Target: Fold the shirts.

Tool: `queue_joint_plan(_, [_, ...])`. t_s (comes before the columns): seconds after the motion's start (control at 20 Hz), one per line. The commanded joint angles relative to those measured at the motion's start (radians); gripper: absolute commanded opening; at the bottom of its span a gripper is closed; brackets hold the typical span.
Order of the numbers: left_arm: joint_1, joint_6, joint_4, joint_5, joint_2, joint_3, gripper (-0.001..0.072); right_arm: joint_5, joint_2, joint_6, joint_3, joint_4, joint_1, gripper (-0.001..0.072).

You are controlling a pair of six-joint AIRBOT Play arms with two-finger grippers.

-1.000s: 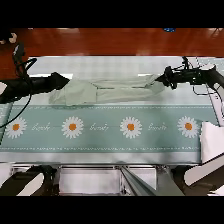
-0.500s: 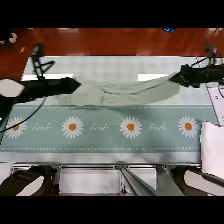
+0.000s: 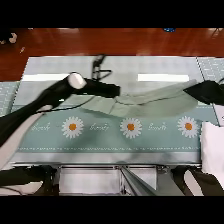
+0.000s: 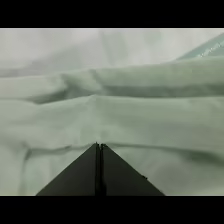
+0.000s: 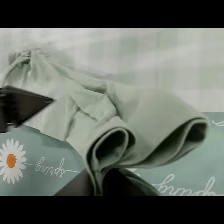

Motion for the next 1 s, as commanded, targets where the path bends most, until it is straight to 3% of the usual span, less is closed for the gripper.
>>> queue_joint_plan(0.0, [-0.143,-0.063,0.000,-0.082,-0.194,0.167,0.0019,0.042,0.087,0.049,-0.012,-0.007,0.000,0.0030])
queue_joint_plan(0.25, [-0.290,-0.075,-0.014,-0.078,-0.265,0.210,0.0021,0.053,0.087,0.055,-0.012,-0.007,0.000,0.0030])
queue_joint_plan(0.45, [-0.259,-0.055,-0.014,-0.099,-0.257,0.210,0.0021,0.053,0.086,0.058,-0.012,-0.008,0.000,0.0030])
queue_joint_plan(0.6, [-0.140,-0.056,-0.013,-0.188,-0.208,0.198,0.0021,0.048,0.084,0.059,-0.012,-0.006,0.000,0.0029])
queue_joint_plan(0.75, [0.058,-0.052,-0.010,-0.182,-0.033,0.061,0.0021,0.016,0.037,0.064,-0.012,0.026,0.038,0.0029])
queue_joint_plan(0.95, [0.348,0.037,-0.010,-0.182,0.338,-0.234,0.0021,-0.229,-0.142,0.055,-0.002,0.127,0.282,0.0029])
